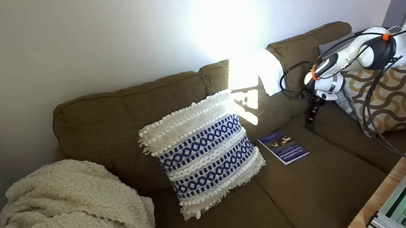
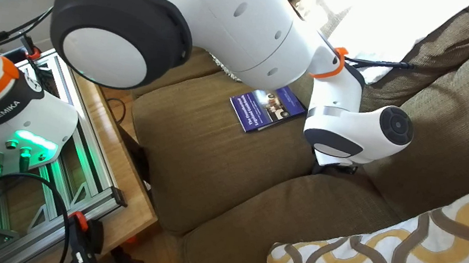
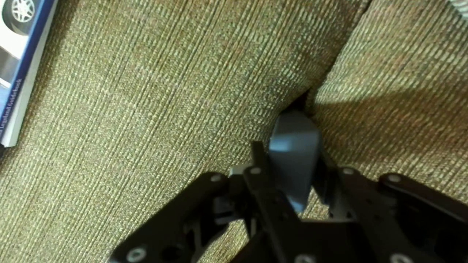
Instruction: Remove the black remote from in-between the cushions of the couch
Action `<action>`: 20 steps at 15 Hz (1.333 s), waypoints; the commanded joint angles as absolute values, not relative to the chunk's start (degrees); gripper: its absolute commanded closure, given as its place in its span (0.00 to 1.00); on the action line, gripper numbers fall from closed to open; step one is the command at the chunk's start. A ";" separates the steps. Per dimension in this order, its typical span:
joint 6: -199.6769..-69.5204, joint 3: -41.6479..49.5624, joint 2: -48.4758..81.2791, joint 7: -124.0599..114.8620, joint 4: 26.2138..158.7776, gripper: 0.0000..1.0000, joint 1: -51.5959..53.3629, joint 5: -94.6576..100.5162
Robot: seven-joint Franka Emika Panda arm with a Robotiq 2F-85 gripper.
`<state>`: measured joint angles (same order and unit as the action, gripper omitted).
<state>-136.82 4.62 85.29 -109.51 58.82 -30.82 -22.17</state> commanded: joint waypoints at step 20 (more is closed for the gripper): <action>-139.16 -11.51 72.34 -79.86 77.95 0.92 -45.42 -26.97</action>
<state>-140.33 -8.24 78.78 -83.27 69.88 -42.63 -25.00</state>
